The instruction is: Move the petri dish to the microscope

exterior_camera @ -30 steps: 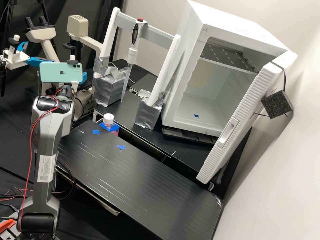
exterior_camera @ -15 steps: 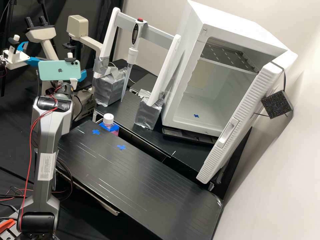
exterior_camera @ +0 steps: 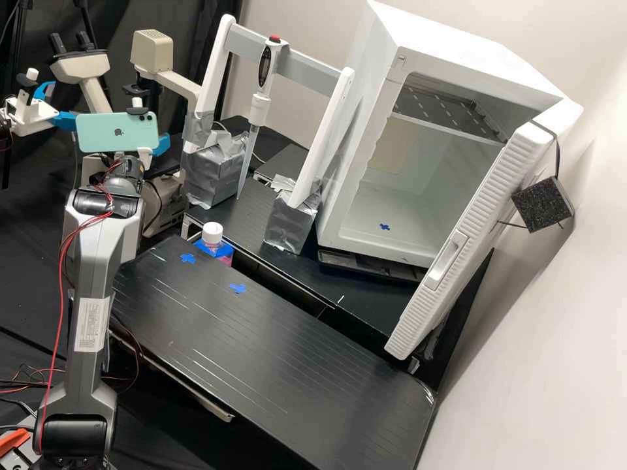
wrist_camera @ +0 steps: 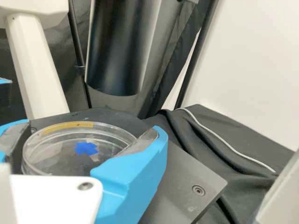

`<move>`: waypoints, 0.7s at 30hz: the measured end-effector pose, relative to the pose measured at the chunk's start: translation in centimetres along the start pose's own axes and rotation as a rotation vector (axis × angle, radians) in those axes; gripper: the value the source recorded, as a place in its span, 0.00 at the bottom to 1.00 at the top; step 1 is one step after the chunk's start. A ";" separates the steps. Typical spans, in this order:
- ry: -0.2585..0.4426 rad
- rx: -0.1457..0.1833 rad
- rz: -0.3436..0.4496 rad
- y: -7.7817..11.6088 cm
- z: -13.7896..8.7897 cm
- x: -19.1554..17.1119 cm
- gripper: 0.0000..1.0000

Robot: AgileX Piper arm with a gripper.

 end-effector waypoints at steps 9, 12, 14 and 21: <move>-0.008 0.004 0.002 -0.1 0.1 0.1 1.00; -0.003 0.024 -0.006 -0.2 0.1 0.0 1.00; 0.002 0.033 -0.011 -0.4 0.2 0.0 1.00; 0.007 0.097 -0.038 -0.6 0.4 -1.2 1.00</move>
